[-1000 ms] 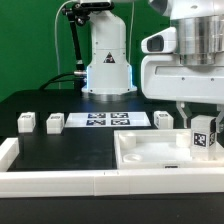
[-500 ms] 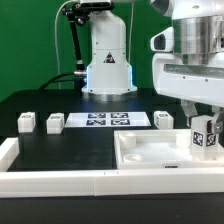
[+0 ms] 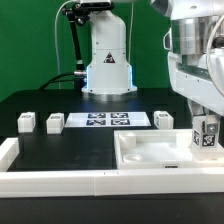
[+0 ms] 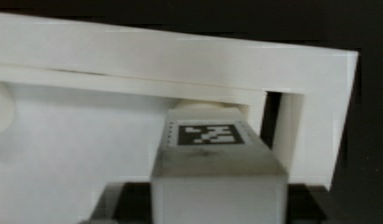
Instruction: Assemble square table
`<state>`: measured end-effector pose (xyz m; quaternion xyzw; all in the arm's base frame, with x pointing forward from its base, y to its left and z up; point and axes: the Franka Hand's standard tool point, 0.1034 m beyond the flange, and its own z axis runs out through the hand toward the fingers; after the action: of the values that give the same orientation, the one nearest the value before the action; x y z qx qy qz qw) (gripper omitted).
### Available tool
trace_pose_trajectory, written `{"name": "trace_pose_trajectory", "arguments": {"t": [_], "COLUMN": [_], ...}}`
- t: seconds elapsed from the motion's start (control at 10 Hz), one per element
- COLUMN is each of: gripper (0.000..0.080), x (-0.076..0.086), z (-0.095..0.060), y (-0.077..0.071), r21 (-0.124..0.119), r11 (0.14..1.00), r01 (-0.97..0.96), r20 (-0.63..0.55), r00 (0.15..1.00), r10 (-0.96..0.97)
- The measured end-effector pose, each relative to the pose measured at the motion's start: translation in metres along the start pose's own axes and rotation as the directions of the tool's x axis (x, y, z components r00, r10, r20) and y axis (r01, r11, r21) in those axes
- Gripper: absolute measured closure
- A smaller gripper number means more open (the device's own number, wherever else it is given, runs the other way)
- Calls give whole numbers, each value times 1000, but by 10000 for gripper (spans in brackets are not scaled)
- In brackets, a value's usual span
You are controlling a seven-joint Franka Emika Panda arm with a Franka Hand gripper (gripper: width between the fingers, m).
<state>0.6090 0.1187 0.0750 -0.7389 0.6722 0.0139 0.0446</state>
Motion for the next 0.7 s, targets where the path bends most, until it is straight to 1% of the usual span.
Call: {"name": "trace_pose_trajectory", "arguments": {"t": [0.1, 0.2, 0.3, 0.4, 0.5, 0.6, 0.7], "gripper": [508, 425, 249, 174, 174, 155, 151], "x": [0, -1, -1, -1, -1, -2, -4], "z": [0, 1, 1, 1, 1, 1, 2], "y": [0, 1, 1, 1, 1, 2, 2], "r21": [-1, -3, -4, -5, -6, -7, -6], "r11": [1000, 999, 997, 994, 971, 940, 899], "r01": [18, 54, 78, 111, 240, 340, 438], "r20": [0, 1, 1, 2, 0, 1, 3], "r00": [1000, 999, 997, 994, 971, 940, 899], "r10": [-18, -54, -78, -111, -240, -340, -438]}}
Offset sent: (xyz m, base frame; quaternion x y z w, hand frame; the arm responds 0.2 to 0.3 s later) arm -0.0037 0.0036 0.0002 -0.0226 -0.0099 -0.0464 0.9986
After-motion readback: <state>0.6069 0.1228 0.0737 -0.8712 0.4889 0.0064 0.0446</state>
